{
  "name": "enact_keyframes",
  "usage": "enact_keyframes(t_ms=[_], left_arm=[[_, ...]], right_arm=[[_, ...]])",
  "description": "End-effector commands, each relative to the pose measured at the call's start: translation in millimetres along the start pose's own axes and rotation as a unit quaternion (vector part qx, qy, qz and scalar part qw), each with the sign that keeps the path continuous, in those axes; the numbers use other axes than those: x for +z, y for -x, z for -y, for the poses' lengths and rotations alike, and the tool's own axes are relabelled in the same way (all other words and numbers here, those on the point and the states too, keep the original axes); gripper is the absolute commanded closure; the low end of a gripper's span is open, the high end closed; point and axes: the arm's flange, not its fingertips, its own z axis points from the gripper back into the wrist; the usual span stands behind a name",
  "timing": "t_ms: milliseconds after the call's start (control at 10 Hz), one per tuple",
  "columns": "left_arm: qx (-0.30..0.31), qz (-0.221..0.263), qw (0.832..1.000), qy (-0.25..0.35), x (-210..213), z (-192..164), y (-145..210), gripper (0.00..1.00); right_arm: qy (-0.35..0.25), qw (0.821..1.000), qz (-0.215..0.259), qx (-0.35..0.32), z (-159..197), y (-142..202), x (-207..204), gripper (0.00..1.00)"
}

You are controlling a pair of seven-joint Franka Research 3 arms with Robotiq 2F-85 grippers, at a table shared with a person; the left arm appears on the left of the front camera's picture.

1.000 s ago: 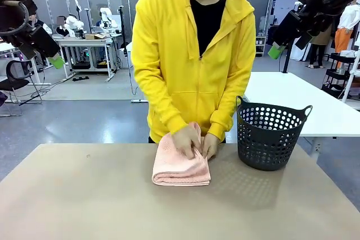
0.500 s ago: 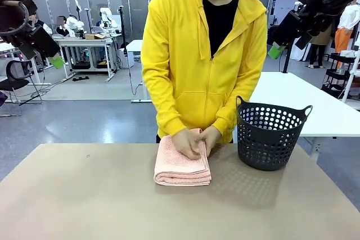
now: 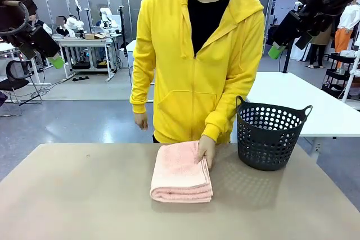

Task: Fold the towel.
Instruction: Pick up the 100 cm Hotel Towel and place it on the left side of the table.

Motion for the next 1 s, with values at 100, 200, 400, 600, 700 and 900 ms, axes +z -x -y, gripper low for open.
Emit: enact_keyframes(t_ms=[100,200,400,600,700,900], left_arm=[[0.006,-0.008,1.0,0.003,2.6,0.7,-1.6,0.0],[0.006,-0.008,1.0,0.003,2.6,0.7,-1.6,0.0],[0.006,-0.008,1.0,0.003,2.6,0.7,-1.6,0.0],[0.006,-0.008,1.0,0.003,2.6,0.7,-1.6,0.0],[0.006,-0.008,1.0,0.003,2.6,0.7,-1.6,0.0],[0.006,-0.008,1.0,0.003,2.6,0.7,-1.6,0.0]], right_arm=[[0.0,1.0,-0.004,-0.001,0.8,0.0,1.7,0.0],[0.0,1.0,-0.004,-0.001,0.8,0.0,1.7,0.0],[0.0,1.0,-0.004,-0.001,0.8,0.0,1.7,0.0],[0.0,1.0,-0.004,-0.001,0.8,0.0,1.7,0.0],[0.0,1.0,-0.004,-0.001,0.8,0.0,1.7,0.0],[0.0,1.0,-0.004,-0.001,0.8,0.0,1.7,0.0]])
